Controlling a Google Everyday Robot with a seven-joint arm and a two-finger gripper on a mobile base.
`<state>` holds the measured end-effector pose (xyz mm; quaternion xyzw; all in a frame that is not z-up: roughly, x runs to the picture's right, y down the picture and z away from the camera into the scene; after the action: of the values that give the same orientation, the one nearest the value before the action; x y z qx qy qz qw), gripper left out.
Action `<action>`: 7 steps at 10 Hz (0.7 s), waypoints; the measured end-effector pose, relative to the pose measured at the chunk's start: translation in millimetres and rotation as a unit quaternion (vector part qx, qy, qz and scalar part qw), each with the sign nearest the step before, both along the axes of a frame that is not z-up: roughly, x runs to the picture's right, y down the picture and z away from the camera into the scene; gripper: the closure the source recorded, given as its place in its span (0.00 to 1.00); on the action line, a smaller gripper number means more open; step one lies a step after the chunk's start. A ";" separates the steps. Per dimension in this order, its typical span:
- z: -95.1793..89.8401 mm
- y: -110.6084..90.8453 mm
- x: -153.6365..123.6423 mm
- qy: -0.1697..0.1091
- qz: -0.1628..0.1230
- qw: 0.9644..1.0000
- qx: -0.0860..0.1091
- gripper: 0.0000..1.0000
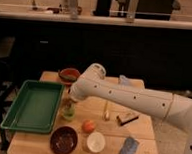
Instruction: Place fork in purple bowl
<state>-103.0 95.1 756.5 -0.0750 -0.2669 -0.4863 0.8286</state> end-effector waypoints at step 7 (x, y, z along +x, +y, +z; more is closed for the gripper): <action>-25.4 26.6 -21.9 -0.021 -0.051 0.998 0.005 1.00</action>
<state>-124.9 121.7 731.1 -0.0737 -0.2778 -0.5308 0.7973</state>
